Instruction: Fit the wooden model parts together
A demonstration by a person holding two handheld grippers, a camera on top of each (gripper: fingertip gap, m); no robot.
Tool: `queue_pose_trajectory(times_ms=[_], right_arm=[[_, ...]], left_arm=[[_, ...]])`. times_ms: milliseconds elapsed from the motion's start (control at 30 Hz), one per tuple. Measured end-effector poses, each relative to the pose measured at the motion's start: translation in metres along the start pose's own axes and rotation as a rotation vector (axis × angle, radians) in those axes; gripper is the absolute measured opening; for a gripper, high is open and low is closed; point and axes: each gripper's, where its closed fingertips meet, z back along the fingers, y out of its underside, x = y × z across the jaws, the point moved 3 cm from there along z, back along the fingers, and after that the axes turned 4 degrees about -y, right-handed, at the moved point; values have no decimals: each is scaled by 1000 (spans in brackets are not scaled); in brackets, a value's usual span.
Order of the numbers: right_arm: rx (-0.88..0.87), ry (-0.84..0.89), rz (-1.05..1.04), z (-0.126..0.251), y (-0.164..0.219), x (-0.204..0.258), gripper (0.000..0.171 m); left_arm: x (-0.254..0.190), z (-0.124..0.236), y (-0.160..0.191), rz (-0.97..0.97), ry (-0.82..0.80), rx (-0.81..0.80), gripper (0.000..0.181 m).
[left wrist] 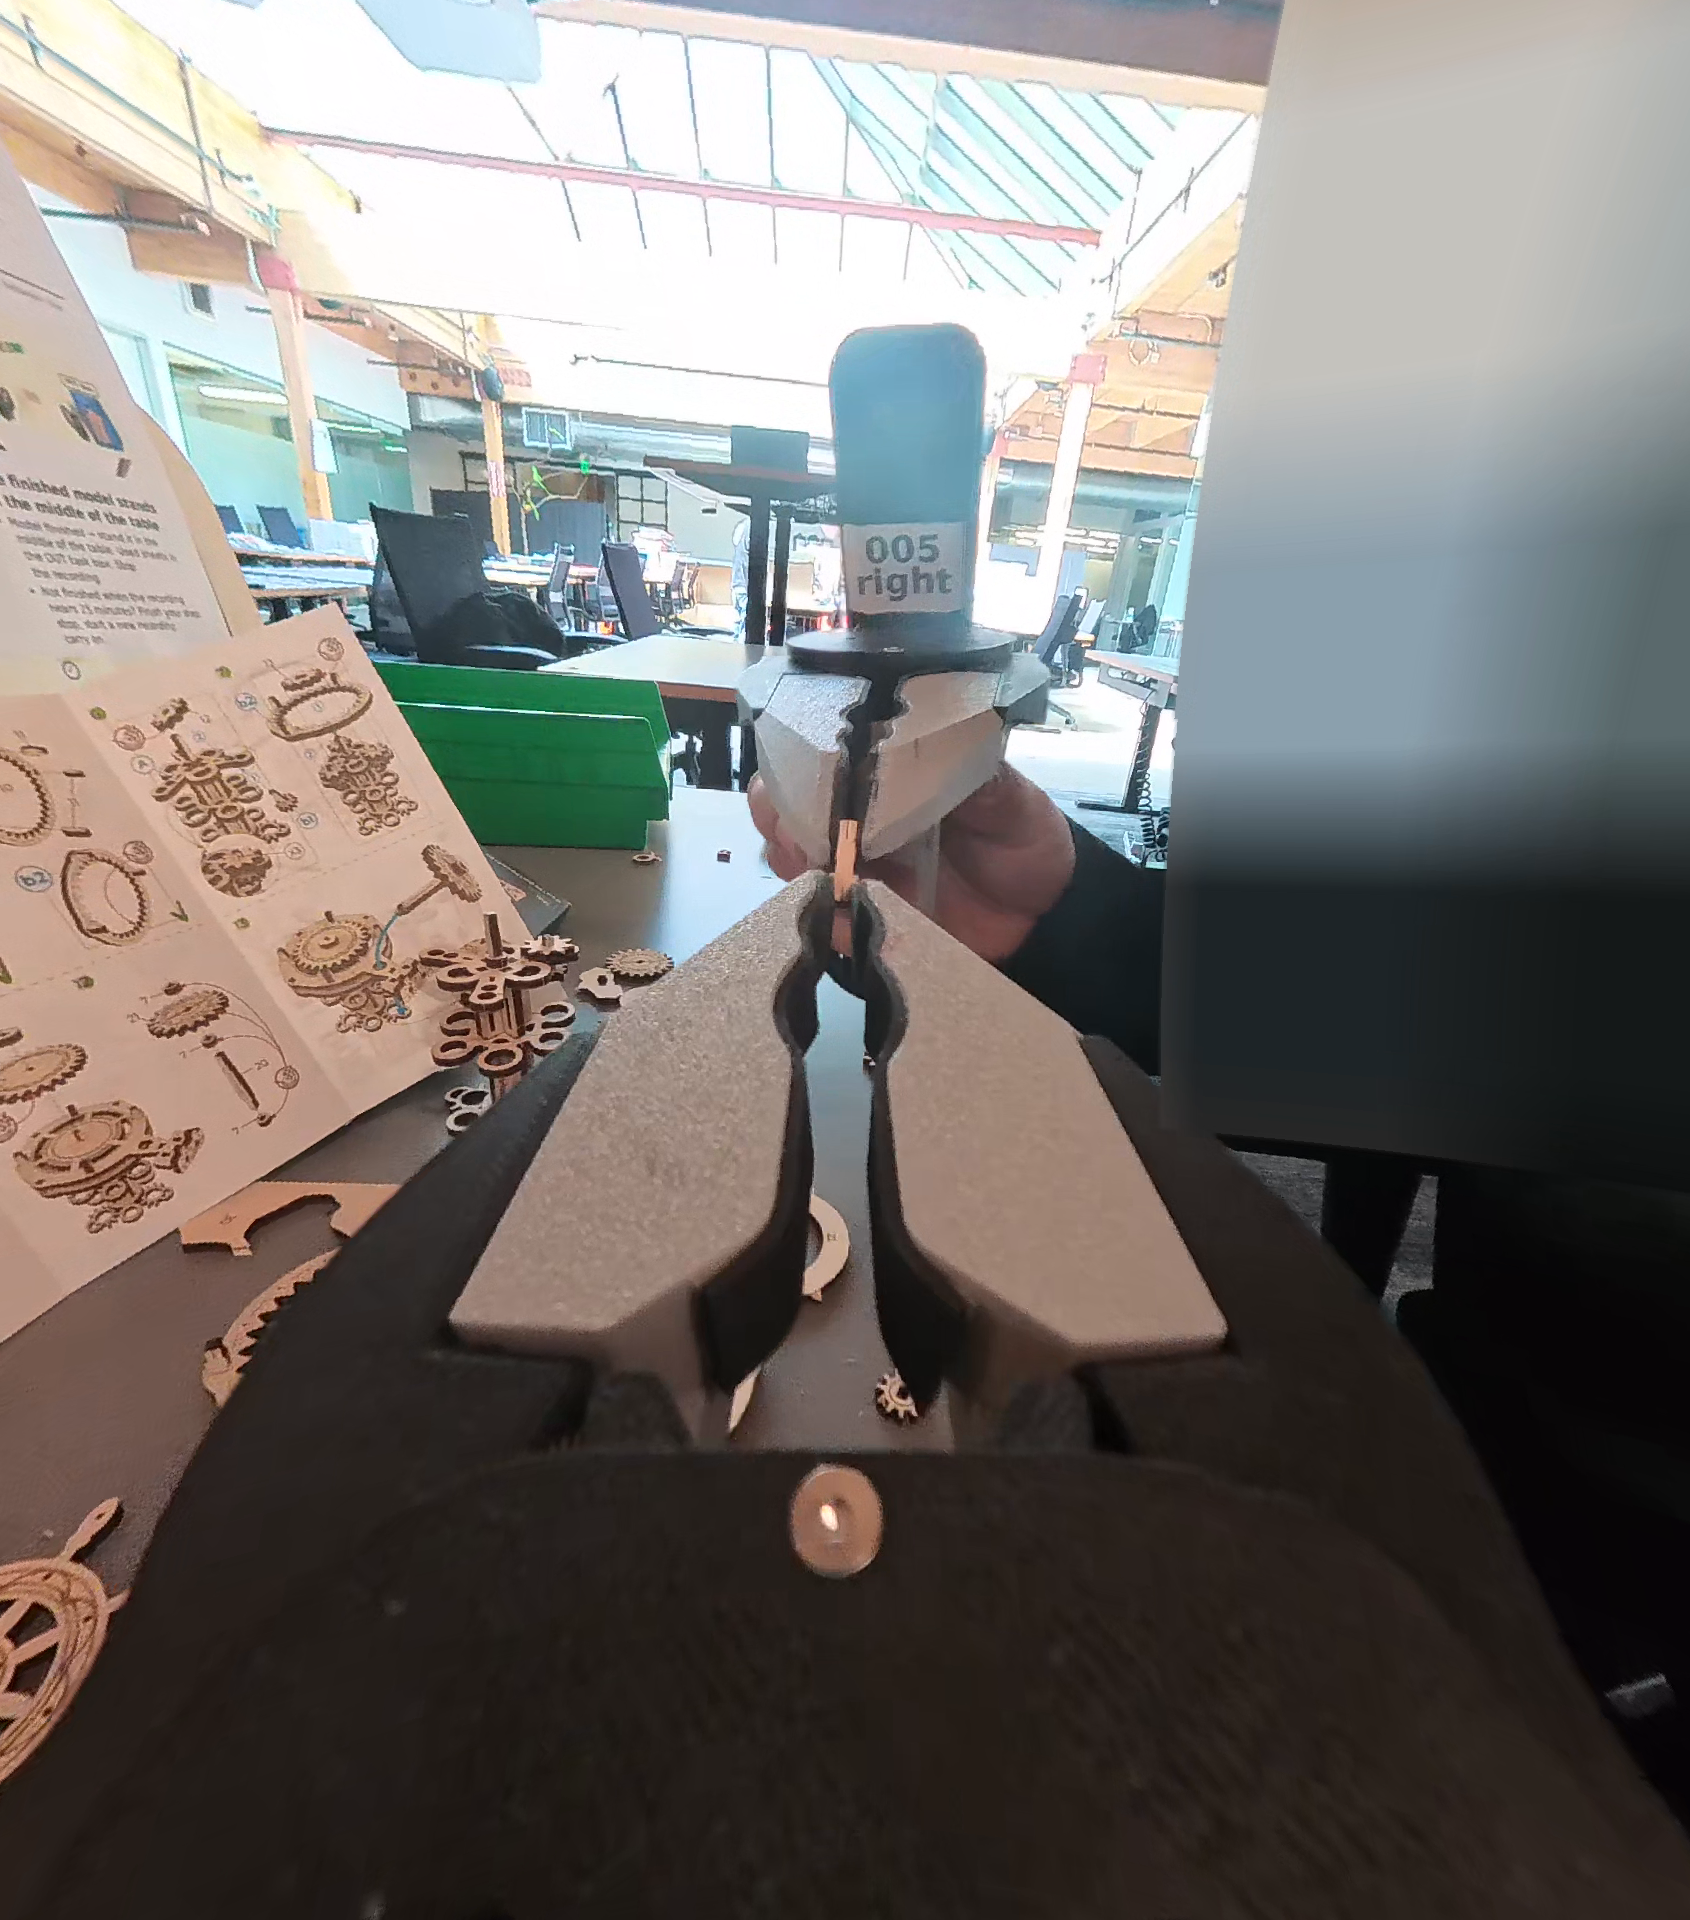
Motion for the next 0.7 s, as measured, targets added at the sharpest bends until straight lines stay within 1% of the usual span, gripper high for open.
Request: queue_pose_trajectory(times_ms=[267, 433, 500, 567, 700], right_arm=[[93, 68, 14, 0, 11, -8, 0], [207, 108, 23, -4, 32, -16, 0], [227, 95, 1, -6, 42, -16, 0], [251, 66, -36, -7, 53, -16, 0], [322, -4, -71, -12, 80, -6, 0]], left_arm=[[8, -2, 12, 56, -29, 87, 1], [16, -4, 34, 161, -37, 238, 0], [22, -1, 43, 191, -36, 316, 9], [33, 5, 46, 209, -64, 363, 10], [33, 15, 50, 298, 8, 441, 9]])
